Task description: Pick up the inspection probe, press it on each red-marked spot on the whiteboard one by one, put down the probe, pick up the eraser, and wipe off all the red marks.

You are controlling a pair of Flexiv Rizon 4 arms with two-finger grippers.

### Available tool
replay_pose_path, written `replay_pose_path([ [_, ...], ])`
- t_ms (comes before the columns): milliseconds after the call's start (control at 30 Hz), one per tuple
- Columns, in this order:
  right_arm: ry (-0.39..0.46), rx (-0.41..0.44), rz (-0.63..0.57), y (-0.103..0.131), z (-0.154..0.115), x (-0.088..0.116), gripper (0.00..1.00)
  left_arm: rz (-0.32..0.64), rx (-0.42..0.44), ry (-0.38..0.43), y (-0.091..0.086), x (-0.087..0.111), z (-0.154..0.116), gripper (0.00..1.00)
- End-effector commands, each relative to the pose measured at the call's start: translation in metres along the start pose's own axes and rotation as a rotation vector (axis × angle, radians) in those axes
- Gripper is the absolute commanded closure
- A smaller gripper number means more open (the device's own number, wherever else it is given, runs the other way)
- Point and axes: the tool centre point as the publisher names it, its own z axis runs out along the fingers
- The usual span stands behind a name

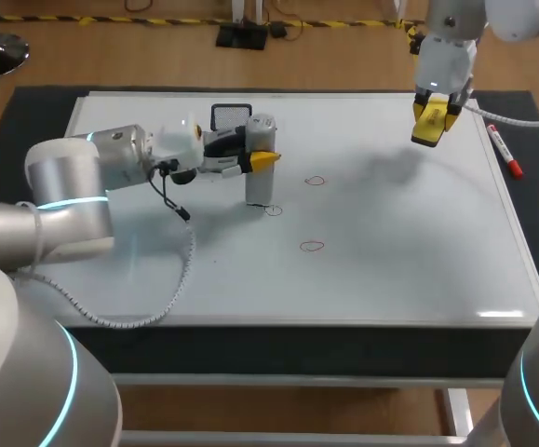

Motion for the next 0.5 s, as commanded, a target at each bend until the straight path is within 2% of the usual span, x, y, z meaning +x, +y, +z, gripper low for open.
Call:
replay_pose_path([
  [33,0.003,0.000,-0.002,-0.001,-0.002,0.001,1.00,0.009,-0.013,-0.043,-0.012,0.004,-0.019,1.00],
  [200,0.003,0.000,-0.002,-0.001,-0.002,0.001,1.00,0.033,0.004,-0.093,-0.023,-0.003,-0.046,1.00],
  [500,0.003,0.000,-0.002,-0.001,-0.002,0.001,1.00,0.063,-0.015,-0.173,-0.036,-0.016,-0.097,1.00],
])
